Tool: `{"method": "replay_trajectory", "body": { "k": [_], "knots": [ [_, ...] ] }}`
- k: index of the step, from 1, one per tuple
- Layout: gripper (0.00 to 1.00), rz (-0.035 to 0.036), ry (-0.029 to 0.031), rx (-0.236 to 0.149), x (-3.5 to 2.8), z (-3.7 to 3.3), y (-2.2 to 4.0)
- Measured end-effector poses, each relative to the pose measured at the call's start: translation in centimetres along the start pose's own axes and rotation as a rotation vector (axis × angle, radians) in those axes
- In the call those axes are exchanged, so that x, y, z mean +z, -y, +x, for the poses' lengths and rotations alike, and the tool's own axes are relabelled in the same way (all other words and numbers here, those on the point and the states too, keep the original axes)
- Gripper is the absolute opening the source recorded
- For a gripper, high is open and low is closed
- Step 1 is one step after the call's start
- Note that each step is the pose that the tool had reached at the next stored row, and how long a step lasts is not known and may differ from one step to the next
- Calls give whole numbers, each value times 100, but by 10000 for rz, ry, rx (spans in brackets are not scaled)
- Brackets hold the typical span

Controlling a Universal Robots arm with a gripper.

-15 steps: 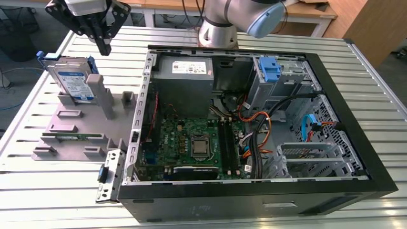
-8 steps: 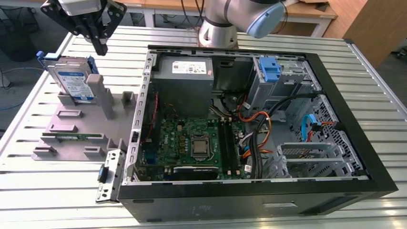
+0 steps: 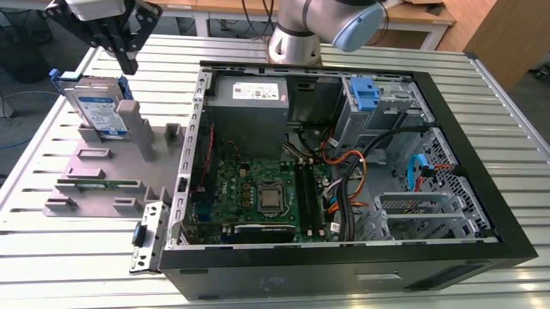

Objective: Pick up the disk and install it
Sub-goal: 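Reach for the disk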

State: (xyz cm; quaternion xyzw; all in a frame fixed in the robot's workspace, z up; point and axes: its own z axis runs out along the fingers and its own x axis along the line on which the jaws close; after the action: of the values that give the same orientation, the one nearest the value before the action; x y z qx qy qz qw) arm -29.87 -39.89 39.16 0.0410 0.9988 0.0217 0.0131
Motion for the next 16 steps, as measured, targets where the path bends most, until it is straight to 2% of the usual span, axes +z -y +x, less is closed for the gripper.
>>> {"method": "replay_trajectory", "body": {
  "k": [16],
  "knots": [
    [11,0,1,0,-1,204,17]
  ]
}}
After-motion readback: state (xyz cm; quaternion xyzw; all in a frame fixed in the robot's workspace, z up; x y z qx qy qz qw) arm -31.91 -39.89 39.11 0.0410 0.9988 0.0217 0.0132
